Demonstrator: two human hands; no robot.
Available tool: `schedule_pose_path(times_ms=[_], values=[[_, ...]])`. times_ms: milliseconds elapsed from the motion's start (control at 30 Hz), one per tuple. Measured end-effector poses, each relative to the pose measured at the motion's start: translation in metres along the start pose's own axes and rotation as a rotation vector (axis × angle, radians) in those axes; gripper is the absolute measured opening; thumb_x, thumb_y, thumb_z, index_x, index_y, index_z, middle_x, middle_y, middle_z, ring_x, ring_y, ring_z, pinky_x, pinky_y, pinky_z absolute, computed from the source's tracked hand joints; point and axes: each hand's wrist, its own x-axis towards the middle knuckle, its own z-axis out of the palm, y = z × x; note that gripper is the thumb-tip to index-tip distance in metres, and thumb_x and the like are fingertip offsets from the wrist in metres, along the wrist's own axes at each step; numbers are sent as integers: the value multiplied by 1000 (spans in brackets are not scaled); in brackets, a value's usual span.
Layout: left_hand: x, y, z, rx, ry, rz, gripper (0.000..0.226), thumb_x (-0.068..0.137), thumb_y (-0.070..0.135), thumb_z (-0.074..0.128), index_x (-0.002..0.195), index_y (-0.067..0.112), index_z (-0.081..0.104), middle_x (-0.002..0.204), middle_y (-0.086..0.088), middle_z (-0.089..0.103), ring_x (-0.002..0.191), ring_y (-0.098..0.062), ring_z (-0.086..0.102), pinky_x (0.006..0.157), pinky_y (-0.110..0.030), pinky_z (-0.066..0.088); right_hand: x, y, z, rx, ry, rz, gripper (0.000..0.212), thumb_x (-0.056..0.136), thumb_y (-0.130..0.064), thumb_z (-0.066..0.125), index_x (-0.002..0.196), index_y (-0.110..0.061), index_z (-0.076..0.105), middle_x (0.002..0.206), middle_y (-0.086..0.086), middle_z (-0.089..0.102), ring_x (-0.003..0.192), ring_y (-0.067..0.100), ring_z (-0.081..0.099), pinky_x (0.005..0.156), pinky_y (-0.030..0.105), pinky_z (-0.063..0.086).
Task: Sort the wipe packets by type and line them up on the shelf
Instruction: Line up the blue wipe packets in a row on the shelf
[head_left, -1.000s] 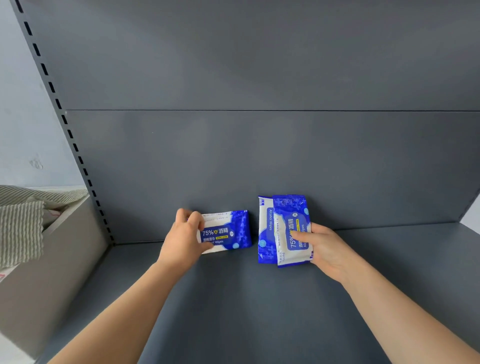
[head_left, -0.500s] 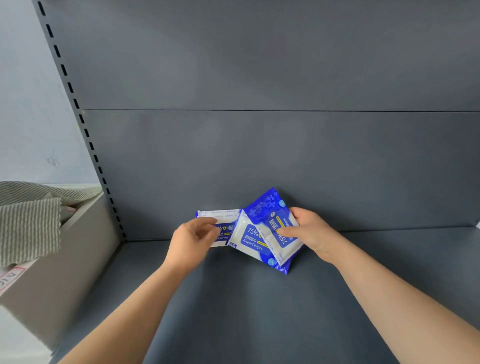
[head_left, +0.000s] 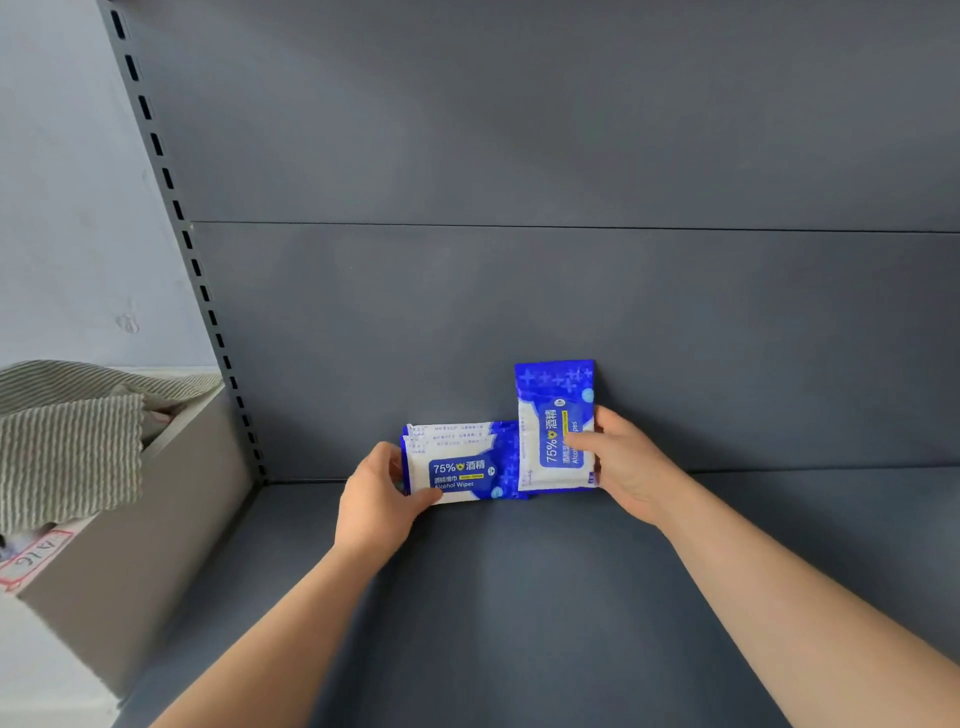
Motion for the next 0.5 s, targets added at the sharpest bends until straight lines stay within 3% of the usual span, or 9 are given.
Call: schedule_pose_path(times_ms=[100,200,267,367,500], values=[[2,2,1,-55,-10,-3,27,78,34,77,91,22,56,85,14,66,74,-6,63,68,-30,52,-5,9,-1,20,21,39,20,88,-3,58,103,-16,62,100,4,71,86,17,64,77,30,47],[5,2,0,-56,51,-15,31,75,34,79,87,21,54,85,8,63,74,-14,63,66,-32,52,-10,18,1,106,0,106,21,84,-2,65,103,-12,63,101,8,72,81,17,64,67,26,47],[3,4,0,-143,56,-78,39,74,30,81,87,17,47,84,1,60,68,-21,66,63,-38,55,-14,23,7,129,-13,118,24,82,2,68,104,-8,63,101,10,73,83,20,69,67,28,54],[-3,7,4,-246,29,-93,37,77,37,75,87,15,47,88,-2,61,68,-19,70,71,-45,57,-18,33,22,165,-6,127,29,78,6,71,105,-4,64,99,11,74,89,23,72,74,33,59],[-10,13,7,-175,-69,-2,40,68,41,84,91,22,57,106,14,44,75,-13,67,72,-21,51,-17,40,45,238,-6,128,33,76,8,72,107,-1,65,102,13,73,92,24,72,76,31,59]])
